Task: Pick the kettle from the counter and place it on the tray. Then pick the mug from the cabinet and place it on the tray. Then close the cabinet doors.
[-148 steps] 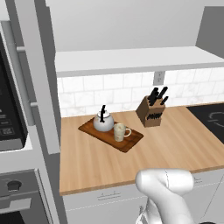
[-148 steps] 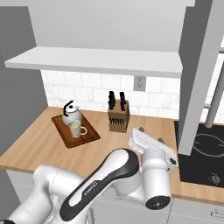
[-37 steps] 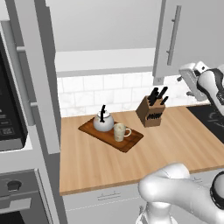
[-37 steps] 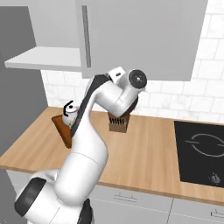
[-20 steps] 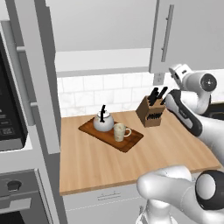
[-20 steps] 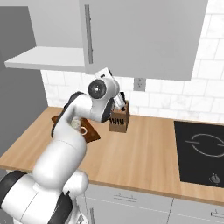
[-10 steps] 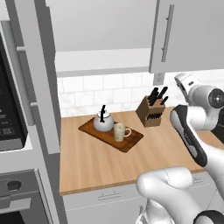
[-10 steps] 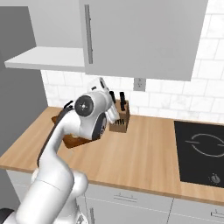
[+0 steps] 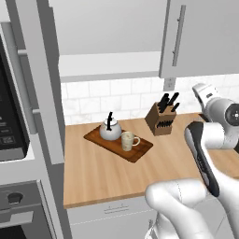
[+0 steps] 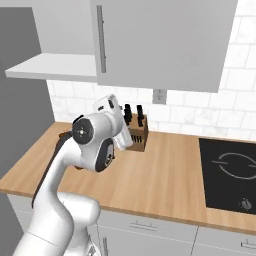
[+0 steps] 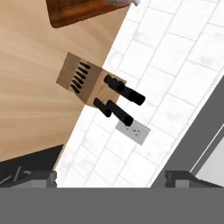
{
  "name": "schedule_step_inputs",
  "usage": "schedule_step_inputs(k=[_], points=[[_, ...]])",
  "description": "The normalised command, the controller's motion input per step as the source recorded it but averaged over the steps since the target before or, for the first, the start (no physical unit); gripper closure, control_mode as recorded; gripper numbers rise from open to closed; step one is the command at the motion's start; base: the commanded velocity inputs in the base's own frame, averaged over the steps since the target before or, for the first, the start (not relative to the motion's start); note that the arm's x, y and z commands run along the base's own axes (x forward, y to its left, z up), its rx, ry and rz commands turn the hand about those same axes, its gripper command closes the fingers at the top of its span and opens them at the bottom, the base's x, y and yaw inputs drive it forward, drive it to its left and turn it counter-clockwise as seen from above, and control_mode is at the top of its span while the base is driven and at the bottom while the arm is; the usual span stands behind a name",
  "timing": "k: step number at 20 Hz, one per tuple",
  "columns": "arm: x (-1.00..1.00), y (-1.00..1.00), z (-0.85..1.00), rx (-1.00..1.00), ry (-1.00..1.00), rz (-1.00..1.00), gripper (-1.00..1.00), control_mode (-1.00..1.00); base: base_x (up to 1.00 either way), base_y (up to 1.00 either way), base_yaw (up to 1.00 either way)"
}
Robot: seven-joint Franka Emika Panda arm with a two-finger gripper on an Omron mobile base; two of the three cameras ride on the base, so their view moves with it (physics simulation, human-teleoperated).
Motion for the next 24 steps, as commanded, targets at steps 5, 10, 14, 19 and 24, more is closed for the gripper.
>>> schedule_step_inputs(k=[5,10,14,19,24], points=[[-0.39,0.09,-0.13,0.00,-0.09,0.02,-1.00,-1.00,0.00,0.00,0.00],[-0.50,0.79,-0.32,-0.20,-0.10,0.03,-1.00,-1.00,0.00,0.00,0.00],[-0.52,1.00,-0.29,-0.28,-0.10,0.00,-1.00,-1.00,0.00,0.00,0.00],[-0.52,0.82,-0.37,-0.19,-0.01,0.01,-1.00,-1.00,0.00,0.00,0.00],[-0.49,0.22,-0.31,-0.05,-0.19,0.03,-1.00,-1.00,0.00,0.00,0.00]])
